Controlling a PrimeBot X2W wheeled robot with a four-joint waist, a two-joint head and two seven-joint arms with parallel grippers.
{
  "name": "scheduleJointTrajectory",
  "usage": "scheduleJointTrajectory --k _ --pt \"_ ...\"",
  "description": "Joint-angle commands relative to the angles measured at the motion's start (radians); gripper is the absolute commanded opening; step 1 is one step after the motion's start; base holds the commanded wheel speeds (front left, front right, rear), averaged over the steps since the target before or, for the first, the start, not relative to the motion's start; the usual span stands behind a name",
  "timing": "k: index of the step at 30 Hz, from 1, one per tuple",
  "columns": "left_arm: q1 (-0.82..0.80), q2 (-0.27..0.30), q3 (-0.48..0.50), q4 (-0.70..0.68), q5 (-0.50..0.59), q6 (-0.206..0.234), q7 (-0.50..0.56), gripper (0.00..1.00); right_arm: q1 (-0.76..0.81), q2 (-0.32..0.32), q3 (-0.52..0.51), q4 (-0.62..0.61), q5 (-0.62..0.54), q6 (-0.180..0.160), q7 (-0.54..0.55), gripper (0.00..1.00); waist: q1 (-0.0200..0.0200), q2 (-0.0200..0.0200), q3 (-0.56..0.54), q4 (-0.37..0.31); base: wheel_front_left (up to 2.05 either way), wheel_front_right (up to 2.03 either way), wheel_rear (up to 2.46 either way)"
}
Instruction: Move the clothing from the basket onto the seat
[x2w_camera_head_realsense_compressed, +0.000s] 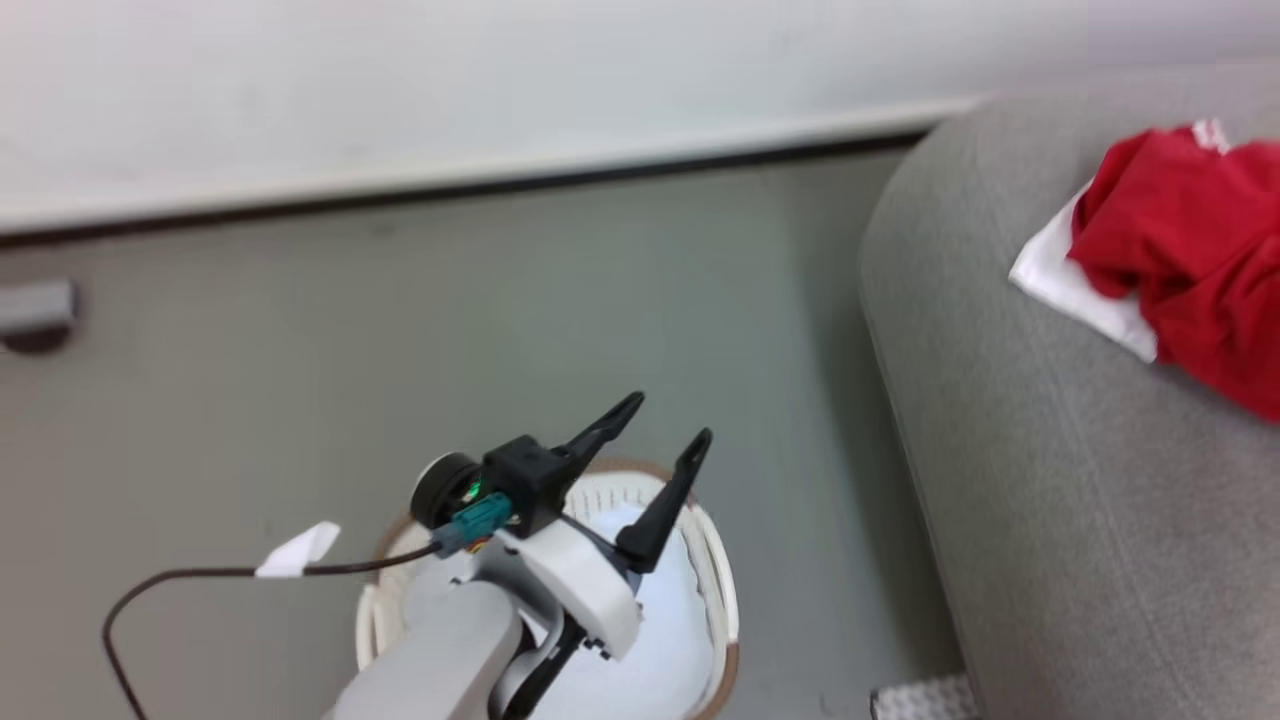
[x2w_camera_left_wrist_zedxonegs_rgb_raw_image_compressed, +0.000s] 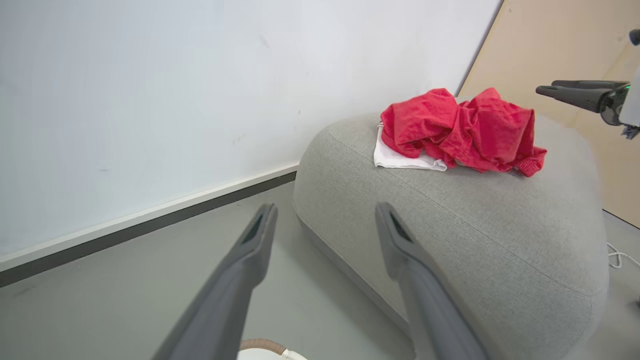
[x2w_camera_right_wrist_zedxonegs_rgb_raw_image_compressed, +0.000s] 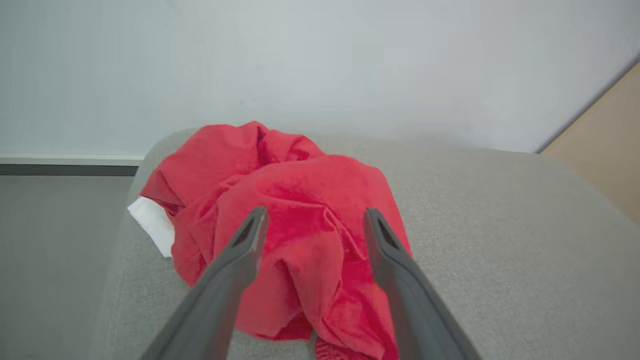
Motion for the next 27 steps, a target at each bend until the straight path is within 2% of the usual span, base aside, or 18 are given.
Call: scheduleJointTrajectory --k 1,7,15,21,27 --pt "0.021 0.004 0.01 0.0 -0.011 0.003 -0.001 1.0 0.016 -0.014 0.009 -0.021 0.009 -0.002 0.0 1.0 0.0 0.0 -0.093 0.028 0.0 0.0 0.0" --pt "0.099 0.007 0.086 -0.016 -0.039 0.007 -0.001 1.0 0.083 -0.029 0.048 -0.186 0.067 -0.002 -0.019 1.0 0.0 0.0 -0.213 0.077 0.0 0.0 0.0" --pt "0.177 0.019 0.197 -0.036 -0.049 0.037 -0.001 1.0 0.243 -0.015 0.016 -0.393 0.109 -0.002 -0.052 1.0 0.0 0.0 -0.271 0.152 0.0 0.0 0.0" --pt "0.248 0.025 0.31 -0.071 -0.016 0.07 -0.001 1.0 0.377 0.064 -0.063 -0.503 0.073 -0.002 -0.094 1.0 0.0 0.0 -0.282 0.184 0.0 0.0 0.0" --pt "0.326 0.017 0.442 -0.1 0.003 0.069 -0.001 1.0 0.522 0.206 -0.154 -0.583 0.0 -0.002 -0.118 1.0 0.0 0.0 -0.285 0.192 0.0 0.0 0.0"
